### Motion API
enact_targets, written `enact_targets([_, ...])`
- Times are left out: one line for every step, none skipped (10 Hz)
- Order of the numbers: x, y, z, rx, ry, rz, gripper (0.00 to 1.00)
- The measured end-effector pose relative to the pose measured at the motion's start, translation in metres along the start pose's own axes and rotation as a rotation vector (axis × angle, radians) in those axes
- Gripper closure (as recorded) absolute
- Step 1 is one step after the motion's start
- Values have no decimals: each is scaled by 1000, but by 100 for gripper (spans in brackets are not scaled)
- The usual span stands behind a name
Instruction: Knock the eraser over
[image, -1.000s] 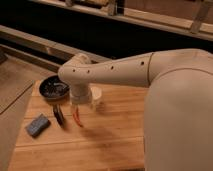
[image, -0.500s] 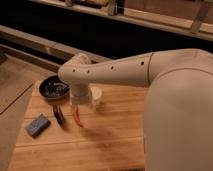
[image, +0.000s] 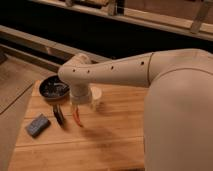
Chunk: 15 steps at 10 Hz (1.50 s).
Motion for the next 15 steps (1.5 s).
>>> enact_targets([0,0,0,0,0,0,35])
enact_targets([0,0,0,0,0,0,35])
enact_targets([-1,0,-1,0,-3,2,35])
enact_targets([-11,1,-6,0,-25,10,35])
enact_targets([-20,1,-9,7,-37,12,35])
enact_targets([-27,1,-11,15,-45,-2,35])
enact_targets([-35,7,-13,34,-44,-38,35])
enact_targets([-37,11,-13,47,-36,-60,35])
enact_targets([-39,15,-11,56,-23,-74,35])
enact_targets([-39,19,-5,55,-2,-83,35])
enact_targets([-38,22,0,51,14,-85,35])
enact_targets([-34,26,9,46,40,-86,35])
enact_targets([-32,28,15,44,57,-88,35])
enact_targets([-32,35,22,36,77,-95,35])
enact_targets([-32,41,26,29,88,-101,35])
